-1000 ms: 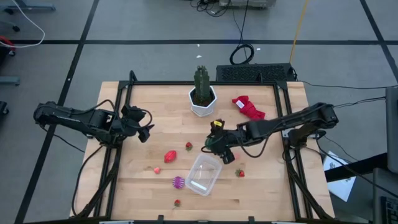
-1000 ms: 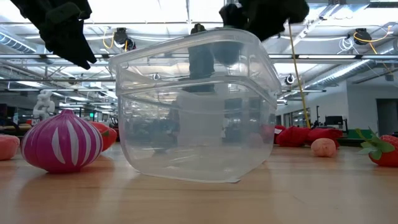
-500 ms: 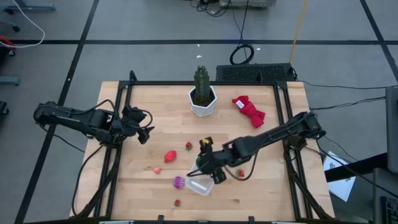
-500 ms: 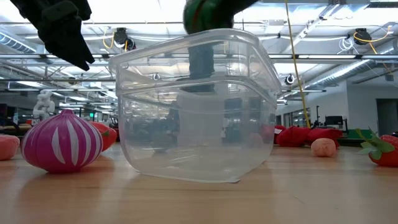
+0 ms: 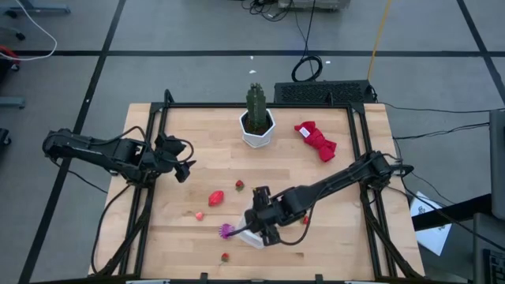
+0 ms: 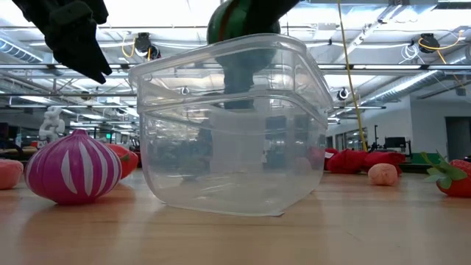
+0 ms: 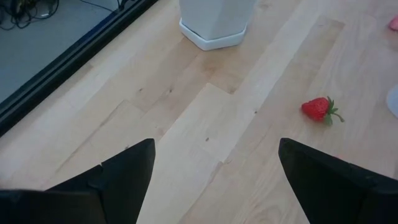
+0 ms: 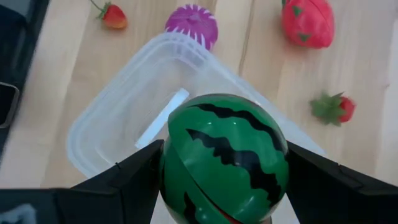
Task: Pick and placing Produce into tupperware
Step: Put the green watermelon into the transparent bin
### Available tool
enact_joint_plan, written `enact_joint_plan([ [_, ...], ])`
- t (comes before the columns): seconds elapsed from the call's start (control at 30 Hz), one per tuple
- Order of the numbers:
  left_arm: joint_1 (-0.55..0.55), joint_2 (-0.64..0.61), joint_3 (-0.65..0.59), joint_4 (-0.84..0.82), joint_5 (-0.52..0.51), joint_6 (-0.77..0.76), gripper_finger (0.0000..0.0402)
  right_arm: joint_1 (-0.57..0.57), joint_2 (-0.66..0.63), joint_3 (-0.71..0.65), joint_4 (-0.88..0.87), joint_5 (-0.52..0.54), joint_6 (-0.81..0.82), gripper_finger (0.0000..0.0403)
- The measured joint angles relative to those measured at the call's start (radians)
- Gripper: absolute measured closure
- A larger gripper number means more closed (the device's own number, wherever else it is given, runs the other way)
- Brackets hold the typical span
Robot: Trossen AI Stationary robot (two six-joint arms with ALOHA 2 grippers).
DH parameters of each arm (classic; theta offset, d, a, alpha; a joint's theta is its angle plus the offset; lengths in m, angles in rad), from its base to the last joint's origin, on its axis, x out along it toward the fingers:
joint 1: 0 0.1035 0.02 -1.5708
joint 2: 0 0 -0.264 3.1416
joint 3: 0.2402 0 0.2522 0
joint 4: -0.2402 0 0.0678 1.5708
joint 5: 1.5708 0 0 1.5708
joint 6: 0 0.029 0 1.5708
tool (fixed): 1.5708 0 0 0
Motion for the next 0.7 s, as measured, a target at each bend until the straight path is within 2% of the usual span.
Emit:
enact_joint_plan([
  [0.5,0.000,0.000,0.000,0.000,0.000,0.000,0.0053,-0.050,0.000,-0.100,0.016,-0.020,0.039,0.0115],
  [0.7,0.000,0.000,0.000,0.000,0.000,-0.001,0.0053,-0.081,0.000,-0.154,0.063,-0.075,0.041,0.0115],
])
